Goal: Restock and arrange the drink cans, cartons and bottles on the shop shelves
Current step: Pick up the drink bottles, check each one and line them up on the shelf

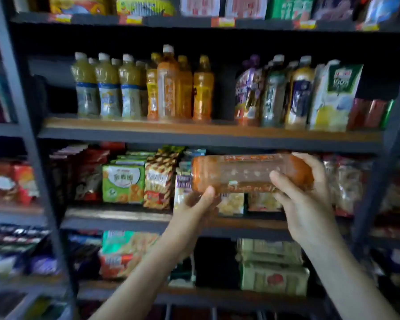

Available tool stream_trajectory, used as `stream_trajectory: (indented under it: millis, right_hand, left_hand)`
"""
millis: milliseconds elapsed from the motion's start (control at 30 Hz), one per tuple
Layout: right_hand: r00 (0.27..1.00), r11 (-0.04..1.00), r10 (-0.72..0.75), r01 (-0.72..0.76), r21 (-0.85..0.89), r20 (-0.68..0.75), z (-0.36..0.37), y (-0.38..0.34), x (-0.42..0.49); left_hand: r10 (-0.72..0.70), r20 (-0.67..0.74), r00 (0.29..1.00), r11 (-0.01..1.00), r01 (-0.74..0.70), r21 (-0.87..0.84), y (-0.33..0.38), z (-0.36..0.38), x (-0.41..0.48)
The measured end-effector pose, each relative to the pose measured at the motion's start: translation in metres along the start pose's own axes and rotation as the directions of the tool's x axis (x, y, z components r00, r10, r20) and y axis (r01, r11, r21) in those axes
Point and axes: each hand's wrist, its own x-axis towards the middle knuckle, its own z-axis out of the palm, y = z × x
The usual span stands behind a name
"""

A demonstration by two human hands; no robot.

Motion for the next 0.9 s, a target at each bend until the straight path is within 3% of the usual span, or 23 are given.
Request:
stream_trajectory:
  millis: [100, 200, 267, 333, 400, 467, 533, 567, 633, 767, 900]
  right_hand:
    - [0.952, 0.946, 0.307, -0.303, 0.113, -0.018, -0.008, 0.046, -0.053]
    - [0.861, 0.852, 0.509, -0.507, 0.130, 0.017, -0.015, 0.081, -0.096]
    - [0.783, 0.784, 0.615, -0.620, 0.030, 0.093, -0.019, 0.093, -0.115]
    - [0.706, 0.707, 0.702, -0.673, -0.218, 0.098, -0.019, 0.101, -0.128]
    - [0.714, 0.598, 0.698, -0.540, -0.593, 0.054, -0.013, 0.104, -0.136]
    - [0.797, 0.414, 0.596, -0.196, -0.889, 0.102, -0.006, 0.106, -0.141]
    - [0.857, 0.230, 0.453, 0.154, -0.961, 0.246, 0.003, 0.104, -0.147]
    - [0.871, 0.186, 0.373, 0.267, -0.946, 0.319, 0.009, 0.102, -0.151]
    - [0.839, 0.228, 0.320, 0.382, -0.896, 0.439, 0.024, 0.103, -0.159]
    - [0.863, 0.621, 0.286, 0.165, -0.766, 0.417, 0.043, 0.120, -0.178]
    - [0.908, 0.771, 0.181, 0.108, -0.628, 0.378, 0.039, 0.129, -0.195]
  left_hand:
    - [0.014, -0.071, 0.997, 0.972, -0.030, -0.232, -0.041, -0.002, -0.037]
    - [-0.029, -0.161, 0.987, 0.975, -0.008, -0.223, -0.069, -0.023, -0.063]
    - [-0.054, -0.206, 0.977, 0.983, 0.016, -0.180, -0.080, -0.036, -0.075]
    - [-0.044, -0.265, 0.963, 0.996, 0.023, -0.082, -0.084, -0.049, -0.085]
    - [0.044, -0.278, 0.960, 0.997, -0.025, 0.072, -0.084, -0.060, -0.093]
    - [0.133, -0.215, 0.967, 0.969, -0.081, 0.235, -0.083, -0.073, -0.100]
    - [0.183, -0.152, 0.971, 0.945, -0.130, 0.301, -0.079, -0.083, -0.107]
    - [0.192, -0.129, 0.973, 0.935, -0.141, 0.324, -0.078, -0.087, -0.110]
    - [0.183, -0.097, 0.978, 0.914, -0.133, 0.383, -0.075, -0.089, -0.116]
    - [0.171, -0.017, 0.985, 0.855, -0.140, 0.500, -0.073, -0.089, -0.128]
    - [0.198, 0.128, 0.972, 0.762, -0.234, 0.604, -0.071, -0.099, -0.135]
